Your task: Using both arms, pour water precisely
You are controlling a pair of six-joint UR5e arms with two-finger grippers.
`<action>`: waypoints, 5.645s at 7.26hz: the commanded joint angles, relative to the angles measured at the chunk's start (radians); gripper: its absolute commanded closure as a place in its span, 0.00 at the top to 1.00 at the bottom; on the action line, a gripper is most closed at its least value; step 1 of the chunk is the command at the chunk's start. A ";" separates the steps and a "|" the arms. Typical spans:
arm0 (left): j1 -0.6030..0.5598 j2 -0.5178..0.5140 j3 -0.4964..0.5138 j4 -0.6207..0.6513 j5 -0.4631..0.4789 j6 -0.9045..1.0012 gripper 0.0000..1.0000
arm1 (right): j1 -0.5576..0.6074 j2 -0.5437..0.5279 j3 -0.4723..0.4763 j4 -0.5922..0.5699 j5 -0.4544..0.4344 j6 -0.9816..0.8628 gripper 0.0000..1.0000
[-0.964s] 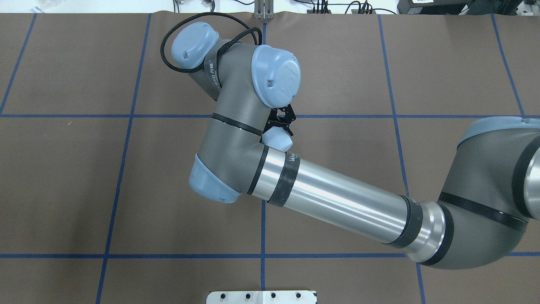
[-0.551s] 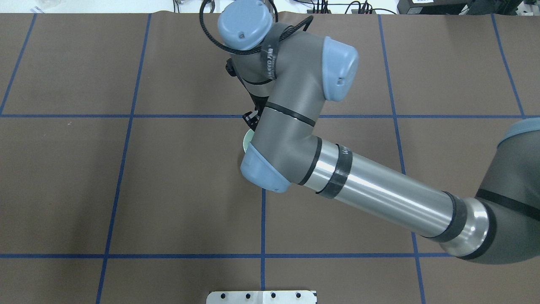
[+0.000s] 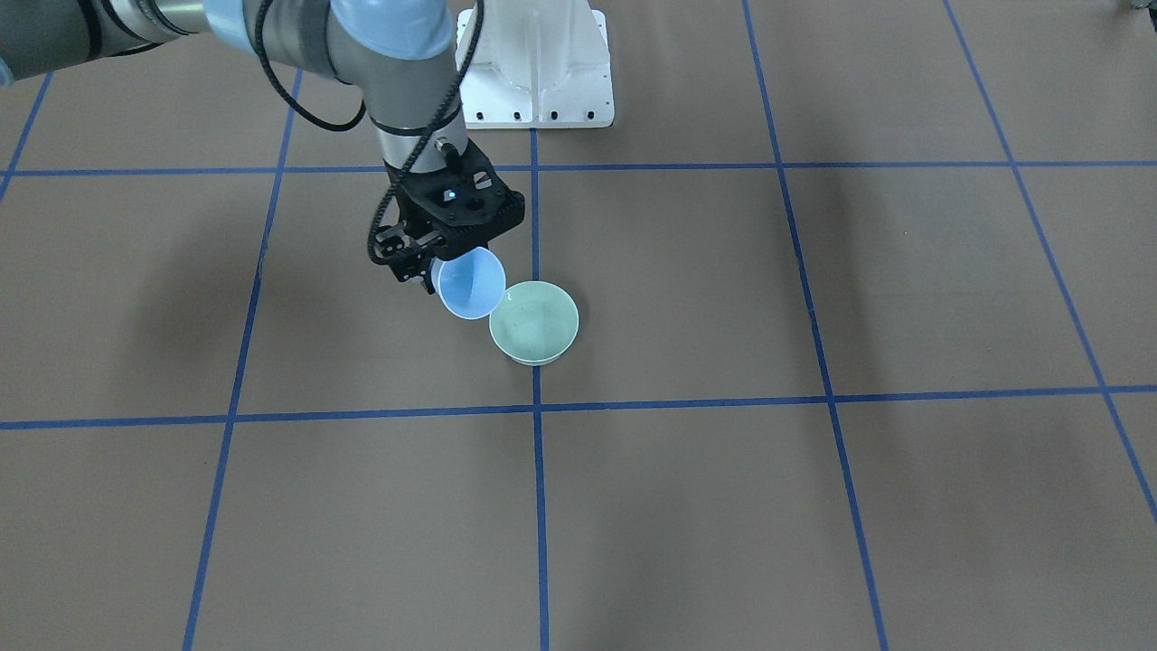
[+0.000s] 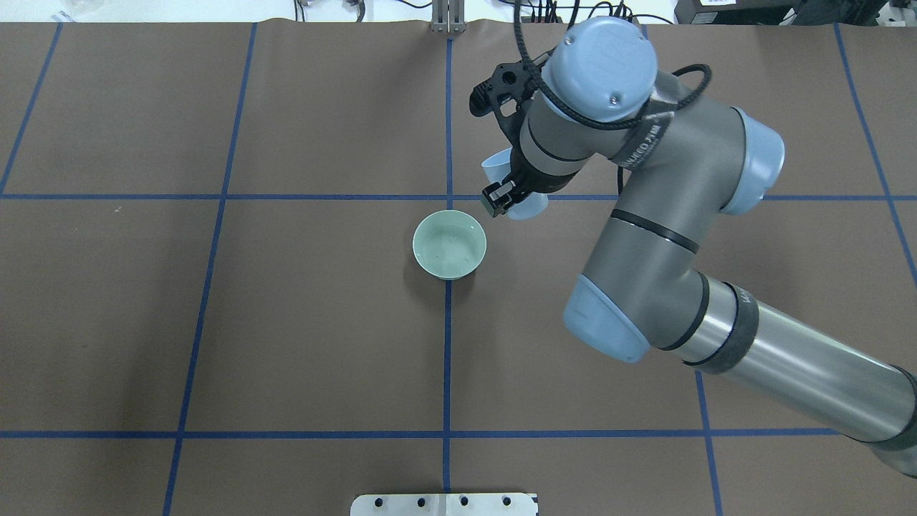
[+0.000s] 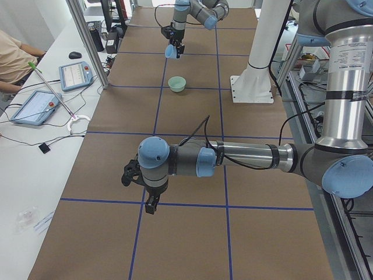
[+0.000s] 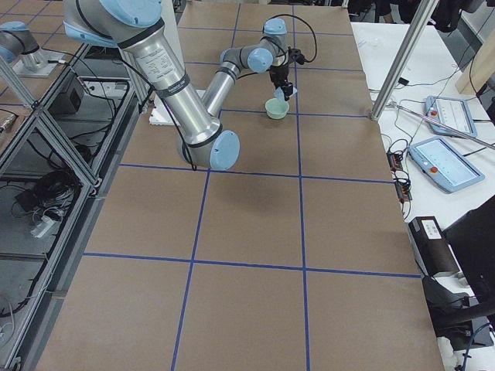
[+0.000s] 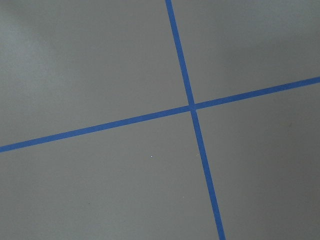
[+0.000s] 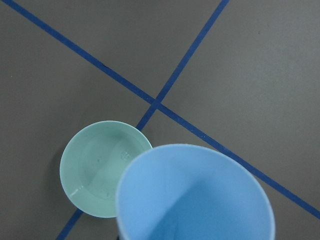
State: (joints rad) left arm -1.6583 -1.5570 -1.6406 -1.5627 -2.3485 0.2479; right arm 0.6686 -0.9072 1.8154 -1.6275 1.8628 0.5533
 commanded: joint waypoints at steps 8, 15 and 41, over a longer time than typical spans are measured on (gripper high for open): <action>0.006 0.006 0.002 -0.005 0.000 0.004 1.00 | 0.008 -0.772 0.046 0.970 -0.382 0.267 0.00; 0.009 0.008 0.002 -0.008 0.000 0.002 1.00 | 0.003 -0.791 -0.435 1.584 -0.651 0.321 0.01; 0.225 -0.142 -0.235 -0.007 -0.120 -0.594 1.00 | 0.712 -0.639 -0.351 0.857 0.372 -0.167 0.99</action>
State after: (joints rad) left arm -1.4850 -1.6522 -1.8674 -1.5693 -2.4753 -0.2587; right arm 1.3380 -1.5501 1.4612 -0.6505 2.1971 0.4838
